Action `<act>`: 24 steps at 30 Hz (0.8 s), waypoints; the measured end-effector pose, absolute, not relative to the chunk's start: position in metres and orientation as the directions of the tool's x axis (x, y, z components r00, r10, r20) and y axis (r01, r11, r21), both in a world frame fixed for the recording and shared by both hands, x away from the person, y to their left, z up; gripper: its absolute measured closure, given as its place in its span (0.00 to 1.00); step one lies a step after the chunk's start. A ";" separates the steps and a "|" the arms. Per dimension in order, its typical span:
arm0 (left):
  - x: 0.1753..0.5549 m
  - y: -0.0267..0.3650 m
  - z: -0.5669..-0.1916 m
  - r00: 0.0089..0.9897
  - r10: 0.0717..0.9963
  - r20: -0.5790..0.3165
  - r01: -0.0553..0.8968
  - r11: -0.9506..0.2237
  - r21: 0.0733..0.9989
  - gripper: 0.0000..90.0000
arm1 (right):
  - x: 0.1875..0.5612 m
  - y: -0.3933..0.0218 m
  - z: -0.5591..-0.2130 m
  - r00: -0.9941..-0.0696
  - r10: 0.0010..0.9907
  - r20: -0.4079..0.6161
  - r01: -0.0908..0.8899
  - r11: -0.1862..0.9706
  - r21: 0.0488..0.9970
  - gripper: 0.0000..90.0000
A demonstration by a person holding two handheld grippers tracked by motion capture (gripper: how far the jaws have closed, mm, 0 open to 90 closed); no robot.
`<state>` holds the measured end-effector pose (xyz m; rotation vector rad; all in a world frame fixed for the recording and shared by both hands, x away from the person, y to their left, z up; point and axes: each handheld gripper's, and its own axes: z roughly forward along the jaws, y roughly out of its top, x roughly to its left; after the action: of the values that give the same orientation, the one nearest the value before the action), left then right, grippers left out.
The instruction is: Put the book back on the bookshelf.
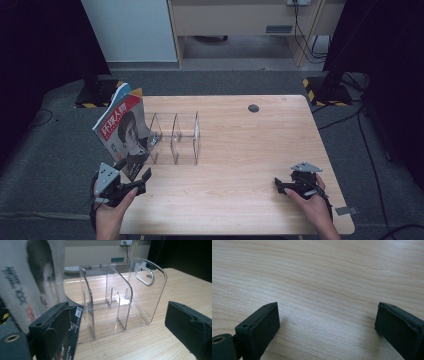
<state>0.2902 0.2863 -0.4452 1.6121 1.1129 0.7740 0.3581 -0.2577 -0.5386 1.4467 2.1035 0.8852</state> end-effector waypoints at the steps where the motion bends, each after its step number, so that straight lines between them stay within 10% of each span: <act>1: 0.293 0.280 -0.448 0.388 0.921 -0.019 0.313 -0.112 0.943 0.05 | 0.358 -0.258 -0.539 -0.357 0.934 0.002 0.654 0.248 0.715 0.07; 24: 0.311 0.238 -0.461 0.518 0.854 0.046 0.363 -0.268 0.892 0.05 | 0.358 -0.258 -0.539 -0.357 0.934 0.001 0.653 0.249 0.715 0.07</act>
<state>0.3108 0.2381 -0.4613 1.8502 1.0084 0.6791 0.3584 -0.2575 -0.5388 1.4467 2.0999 0.8848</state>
